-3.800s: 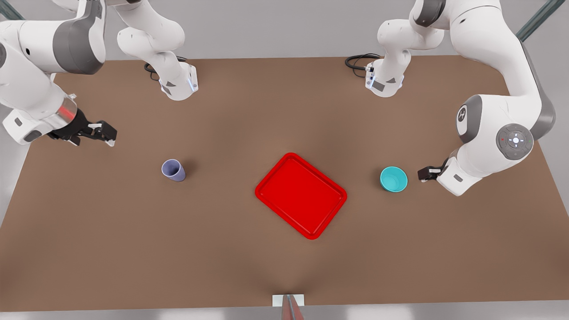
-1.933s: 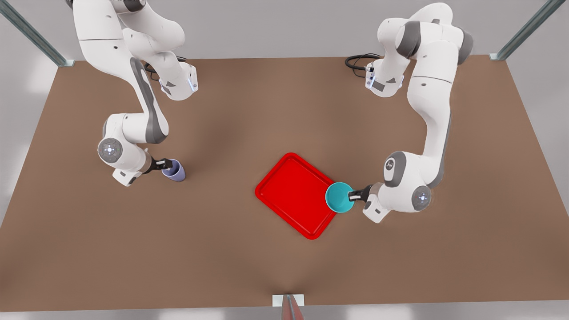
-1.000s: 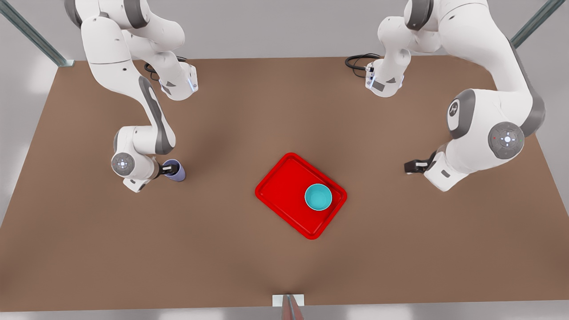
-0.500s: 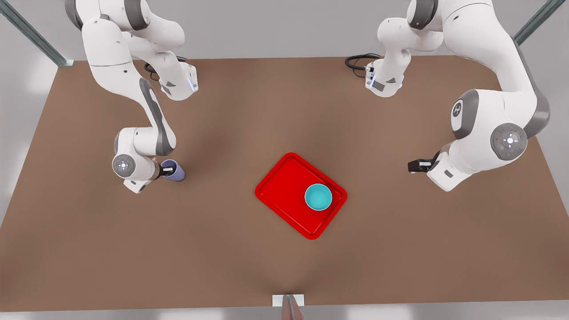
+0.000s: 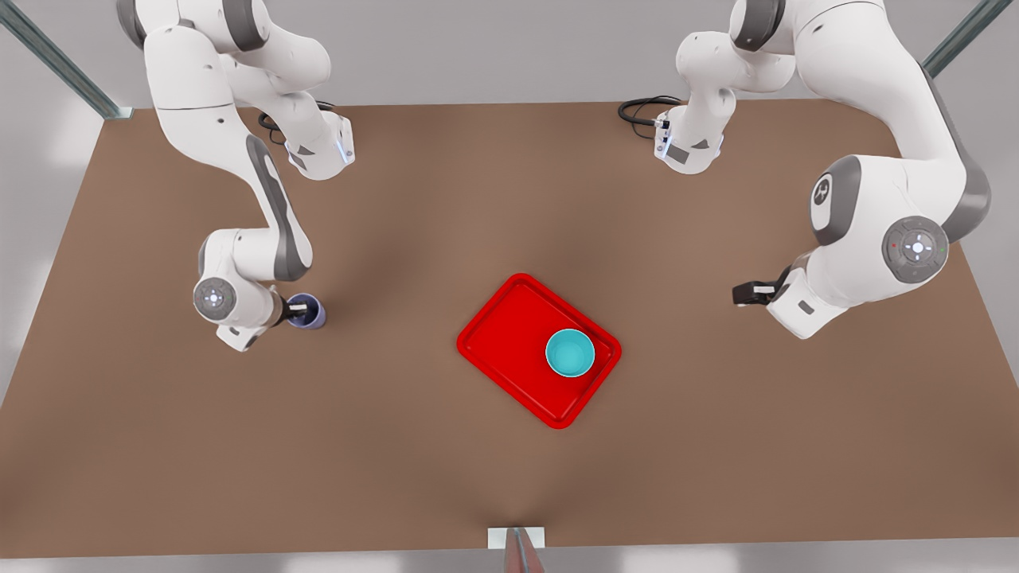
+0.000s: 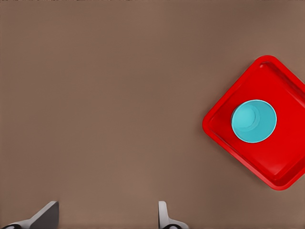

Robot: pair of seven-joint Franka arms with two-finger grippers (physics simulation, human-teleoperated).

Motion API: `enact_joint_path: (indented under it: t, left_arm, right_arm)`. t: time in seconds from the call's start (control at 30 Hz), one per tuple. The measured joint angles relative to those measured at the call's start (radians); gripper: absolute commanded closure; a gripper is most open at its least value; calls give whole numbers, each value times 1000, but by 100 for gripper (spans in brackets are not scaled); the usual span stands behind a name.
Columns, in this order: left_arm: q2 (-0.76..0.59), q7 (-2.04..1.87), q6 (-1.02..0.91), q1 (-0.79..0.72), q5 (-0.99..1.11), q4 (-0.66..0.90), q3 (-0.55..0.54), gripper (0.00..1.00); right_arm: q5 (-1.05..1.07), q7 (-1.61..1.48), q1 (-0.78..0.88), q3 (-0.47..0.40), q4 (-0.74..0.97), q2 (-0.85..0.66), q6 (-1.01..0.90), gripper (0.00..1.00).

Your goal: Place the bowl on the tray with the left arm and the cup on the tray with the right arm

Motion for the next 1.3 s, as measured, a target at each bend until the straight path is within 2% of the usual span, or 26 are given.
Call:
enact_joint_path:
  t: [0.17,0.27,0.47,0.6,0.8,1.3]
  left_arm:
    - [1,-2,0,0,0,-1,0,0]
    - [0,-1,0,0,1,0,2,0]
    - [3,-2,0,0,2,-1,5,0]
    - [8,-2,0,0,2,-1,5,0]
    - [9,0,0,0,3,-3,6,0]
    - [9,-1,0,0,3,-6,6,0]
  right_arm:
    - [96,-86,130,-1,77,-3,-12,79]
    - [171,-123,263,-1,144,18,-10,79]
    - [205,-120,470,-2,410,216,4,79]
    - [243,-120,475,-4,453,232,6,79]
    - [259,-120,478,-4,620,378,6,79]
    - [268,-120,489,1,660,444,25,79]
